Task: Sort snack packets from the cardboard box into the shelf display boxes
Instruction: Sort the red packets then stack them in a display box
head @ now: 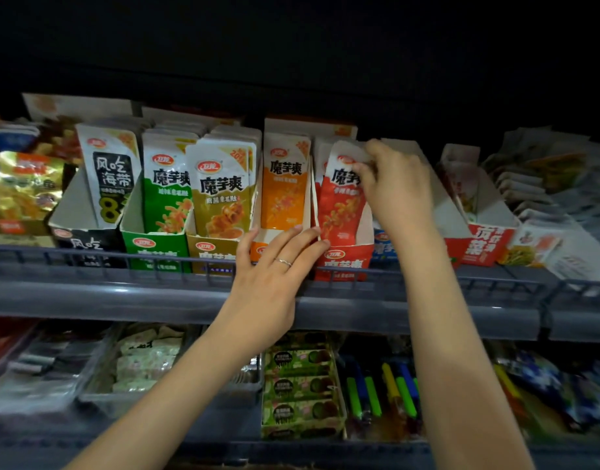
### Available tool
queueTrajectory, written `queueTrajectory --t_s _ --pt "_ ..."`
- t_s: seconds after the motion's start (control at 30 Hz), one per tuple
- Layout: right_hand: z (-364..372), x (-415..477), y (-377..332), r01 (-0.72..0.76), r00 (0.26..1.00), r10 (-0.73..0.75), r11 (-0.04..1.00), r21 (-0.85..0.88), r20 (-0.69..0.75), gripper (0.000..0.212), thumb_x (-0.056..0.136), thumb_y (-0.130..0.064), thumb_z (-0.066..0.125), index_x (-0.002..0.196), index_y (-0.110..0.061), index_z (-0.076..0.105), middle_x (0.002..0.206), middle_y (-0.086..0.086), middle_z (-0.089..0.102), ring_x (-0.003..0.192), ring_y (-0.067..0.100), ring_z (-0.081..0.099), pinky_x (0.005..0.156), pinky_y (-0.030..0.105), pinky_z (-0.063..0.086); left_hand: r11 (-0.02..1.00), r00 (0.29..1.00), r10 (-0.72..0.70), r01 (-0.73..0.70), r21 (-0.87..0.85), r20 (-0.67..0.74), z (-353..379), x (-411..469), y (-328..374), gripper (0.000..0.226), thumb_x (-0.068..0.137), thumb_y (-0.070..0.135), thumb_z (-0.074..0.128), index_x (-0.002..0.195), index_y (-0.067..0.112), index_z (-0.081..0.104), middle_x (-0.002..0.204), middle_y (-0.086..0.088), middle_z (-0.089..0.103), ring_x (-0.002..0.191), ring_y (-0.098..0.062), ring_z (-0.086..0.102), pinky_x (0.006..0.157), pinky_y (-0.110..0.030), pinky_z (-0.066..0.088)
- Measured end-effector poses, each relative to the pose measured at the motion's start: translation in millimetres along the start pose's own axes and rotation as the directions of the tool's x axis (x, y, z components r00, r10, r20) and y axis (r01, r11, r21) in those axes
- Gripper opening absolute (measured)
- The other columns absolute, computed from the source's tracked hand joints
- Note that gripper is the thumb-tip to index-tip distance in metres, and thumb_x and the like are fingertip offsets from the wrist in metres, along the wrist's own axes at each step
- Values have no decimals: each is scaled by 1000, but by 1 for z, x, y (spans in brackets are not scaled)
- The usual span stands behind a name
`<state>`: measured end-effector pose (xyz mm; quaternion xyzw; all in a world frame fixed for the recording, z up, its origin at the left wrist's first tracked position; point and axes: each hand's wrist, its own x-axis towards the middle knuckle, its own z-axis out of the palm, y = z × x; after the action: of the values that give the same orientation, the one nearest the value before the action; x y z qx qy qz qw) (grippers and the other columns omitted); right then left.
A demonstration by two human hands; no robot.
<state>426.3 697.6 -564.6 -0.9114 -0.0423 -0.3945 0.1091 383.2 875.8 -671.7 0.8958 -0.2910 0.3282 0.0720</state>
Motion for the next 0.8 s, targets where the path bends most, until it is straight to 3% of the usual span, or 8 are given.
queueTrajectory --t_s 0.1,0.2,0.3,0.43,0.6,0.7,0.8 --pt "9 0 2 -25 995 28 999 -31 96 26 92 -25 56 117 -15 56 104 7 66 97 28 61 64 26 29 1000 1000 15 -15 12 7 2 -1 -1 69 72 7 30 139 18 41 146 -1 43 133 -20 36 111 -48 8" --pt "9 1 1 -21 983 20 1000 3 180 58 82 -27 70 133 -19 42 126 6 55 114 26 54 78 33 42 1000 1000 17 -17 20 12 2 -1 -2 70 71 7 30 139 19 39 147 0 41 130 -20 38 111 -48 7" --pt "7 1 2 13 974 -14 1000 5 226 84 72 -35 79 140 -24 32 137 8 41 128 27 37 101 38 33 999 1000 18 -19 27 10 4 -2 -2 70 71 8 31 140 18 39 147 0 40 129 -20 38 112 -47 6" --pt "11 -3 5 48 970 -21 993 -104 243 100 64 -40 83 144 -25 23 140 9 30 131 27 26 107 38 21 999 1000 15 -15 39 0 4 -1 -1 70 70 8 31 139 17 40 146 -1 40 127 -20 39 112 -46 6" --pt "22 -9 4 -6 993 18 994 -105 116 103 61 -32 85 142 -14 25 136 14 34 128 31 32 106 39 24 999 1000 11 -11 32 -3 4 -1 1 69 70 7 36 138 17 41 145 0 41 127 -20 38 111 -50 10" --pt "22 -10 5 49 999 -48 992 -118 6 94 62 -27 85 138 -11 33 134 18 35 128 33 32 107 42 24 1000 1000 9 -9 26 -6 4 -2 0 68 72 9 32 138 17 42 146 0 41 127 -20 38 111 -50 10" --pt "22 -9 5 97 991 -78 978 -183 107 85 67 -32 81 137 -20 34 137 16 30 132 32 23 110 41 15 1000 1000 7 -6 29 -13 4 -1 0 68 72 10 32 139 18 39 146 0 39 127 -20 38 113 -48 6"
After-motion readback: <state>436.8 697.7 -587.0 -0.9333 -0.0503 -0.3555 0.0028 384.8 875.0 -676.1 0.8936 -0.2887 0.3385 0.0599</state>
